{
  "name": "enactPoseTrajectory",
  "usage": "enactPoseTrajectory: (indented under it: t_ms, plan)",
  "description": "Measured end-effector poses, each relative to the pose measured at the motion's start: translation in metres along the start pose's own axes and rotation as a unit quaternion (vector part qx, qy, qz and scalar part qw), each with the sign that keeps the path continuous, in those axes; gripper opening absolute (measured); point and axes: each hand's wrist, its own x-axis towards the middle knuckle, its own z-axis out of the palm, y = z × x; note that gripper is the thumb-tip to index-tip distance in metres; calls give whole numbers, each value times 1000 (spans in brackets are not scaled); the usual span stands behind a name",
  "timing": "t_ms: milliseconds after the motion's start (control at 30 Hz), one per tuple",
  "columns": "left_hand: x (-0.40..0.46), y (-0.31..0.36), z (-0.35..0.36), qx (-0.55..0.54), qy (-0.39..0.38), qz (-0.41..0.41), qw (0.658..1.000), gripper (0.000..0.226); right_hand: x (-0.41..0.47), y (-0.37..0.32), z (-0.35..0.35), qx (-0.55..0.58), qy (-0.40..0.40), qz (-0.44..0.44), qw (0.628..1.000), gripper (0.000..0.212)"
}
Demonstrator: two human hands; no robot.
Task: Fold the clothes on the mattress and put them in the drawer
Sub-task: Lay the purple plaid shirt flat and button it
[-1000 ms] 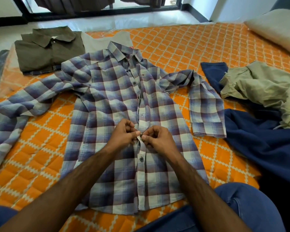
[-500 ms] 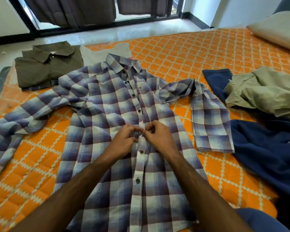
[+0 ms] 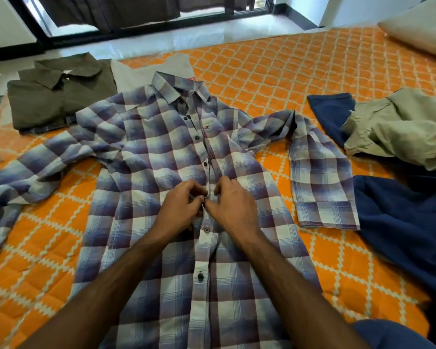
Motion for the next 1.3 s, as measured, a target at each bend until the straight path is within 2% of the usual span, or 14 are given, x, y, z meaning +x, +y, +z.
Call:
enactPoseTrajectory:
  t_ms: [200, 367, 433, 567, 667, 800, 900, 1000, 1100, 1300]
  plan:
    - [7, -1, 0, 41, -25, -8, 999, 9, 2, -9, -3, -109, -32, -7, 994, 58]
    - [9, 7, 3, 79, -20, -31, 996, 10, -7, -14, 5, -123, 35, -29, 991, 37]
    - [8, 10, 2, 52, -12, -53, 997, 9, -7, -10, 4, -106, 47, -25, 993, 34]
    - [6, 14, -5, -74, -5, -116, 991, 6, -6, -6, -2, -84, 34, -27, 996, 38]
    - [4, 18, -7, -122, 0, -138, 983, 6, -5, -5, -6, -80, 40, -20, 996, 32]
    - [1, 23, -5, -140, 5, -144, 980, 7, 1, 7, -15, 18, 46, 36, 998, 23]
    - [3, 28, -2, -150, 9, -153, 977, 7, 8, 18, -25, 157, -17, 104, 982, 26]
    - [4, 32, 4, -151, 2, -144, 978, 8, 9, 21, -29, 256, -55, 113, 959, 19]
    - [3, 33, 9, -174, 4, -148, 974, 9, 7, 23, -27, 278, -50, 103, 954, 9]
    - [1, 27, 8, -209, 5, -150, 966, 8, 4, 23, -25, 255, -35, 55, 965, 9]
